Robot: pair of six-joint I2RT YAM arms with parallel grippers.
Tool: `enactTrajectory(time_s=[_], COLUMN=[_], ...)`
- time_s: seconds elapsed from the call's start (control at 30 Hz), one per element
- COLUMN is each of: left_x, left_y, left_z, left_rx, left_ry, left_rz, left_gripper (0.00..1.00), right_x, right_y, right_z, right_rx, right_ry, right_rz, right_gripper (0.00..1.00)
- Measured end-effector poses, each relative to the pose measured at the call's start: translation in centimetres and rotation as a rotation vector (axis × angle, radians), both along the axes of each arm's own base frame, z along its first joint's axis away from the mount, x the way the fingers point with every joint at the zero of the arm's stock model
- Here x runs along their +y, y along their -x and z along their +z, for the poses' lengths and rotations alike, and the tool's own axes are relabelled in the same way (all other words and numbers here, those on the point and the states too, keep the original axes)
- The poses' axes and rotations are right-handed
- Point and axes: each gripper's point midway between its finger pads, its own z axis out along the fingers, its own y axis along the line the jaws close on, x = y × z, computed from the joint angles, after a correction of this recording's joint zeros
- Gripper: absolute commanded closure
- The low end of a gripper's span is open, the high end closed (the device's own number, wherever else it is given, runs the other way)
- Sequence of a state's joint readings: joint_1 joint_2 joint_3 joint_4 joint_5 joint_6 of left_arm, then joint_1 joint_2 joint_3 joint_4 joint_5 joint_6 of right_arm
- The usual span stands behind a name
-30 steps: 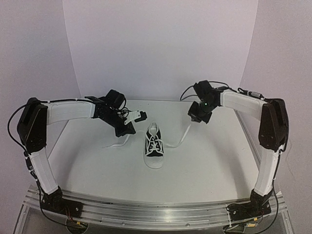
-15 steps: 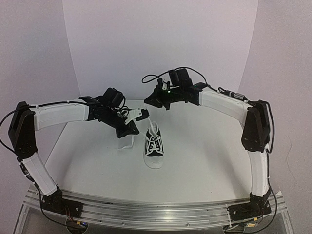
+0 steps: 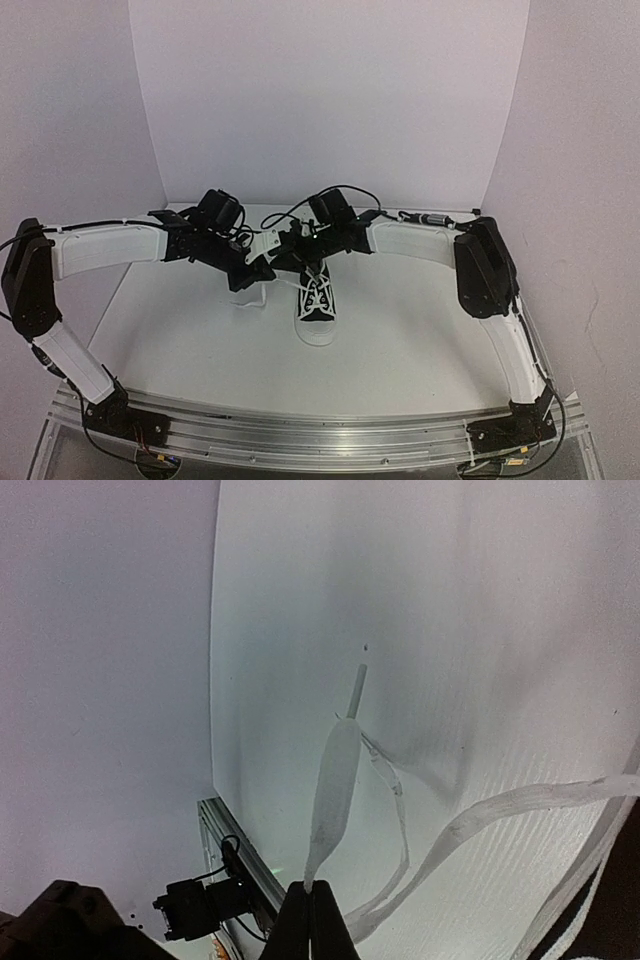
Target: Tie the shoes
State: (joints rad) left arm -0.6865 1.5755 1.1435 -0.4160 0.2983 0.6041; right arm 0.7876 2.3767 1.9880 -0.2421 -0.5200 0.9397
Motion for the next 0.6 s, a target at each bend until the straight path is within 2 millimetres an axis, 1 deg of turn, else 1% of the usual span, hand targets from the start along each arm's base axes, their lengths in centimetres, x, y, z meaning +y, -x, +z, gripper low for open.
enactTrajectory(time_s=[0.07,0.17,0.27,0.37,0.43,0.53,0.6], left_x=[0.0,0.2,0.4,0.5,0.6,0.5,0.5], left_y=[-0.1,-0.1,0.1,0.2,0.1,-0.1,-0.3], left_z=[-0.1,-0.5,-1.1,-1.5,-1.7,-1.6,-1.4], left_rx=[-0.009,-0.015,-0.014,-0.018,-0.027,-0.043,-0.056], left_ry=[-0.001,-0.009,-0.020,-0.029,-0.033,-0.032,-0.030], left_rz=[0.003,0.003,-0.004,-0.011,-0.016,-0.019,-0.014], left_gripper=[1.00,1.00,1.00,1.00,1.00,1.00,1.00], right_x=[0.1,-0.3,-0.7,-1.4,-1.7,-2.1,-2.4], right_y=[0.8,1.5,1.9,2.3,2.4,2.3,2.2], right_z=[-1.7,-3.1,-4.2,-5.5,-6.0,-6.2,-6.0], right_rx=[0.029,0.055,0.063,0.069,0.069,0.056,0.037], right_ry=[0.021,0.049,0.068,0.098,0.114,0.129,0.141], right_rz=[0.008,0.013,0.016,0.017,0.016,0.013,0.008], right_gripper=[1.00,1.00,0.89,0.71,0.57,0.52,0.51])
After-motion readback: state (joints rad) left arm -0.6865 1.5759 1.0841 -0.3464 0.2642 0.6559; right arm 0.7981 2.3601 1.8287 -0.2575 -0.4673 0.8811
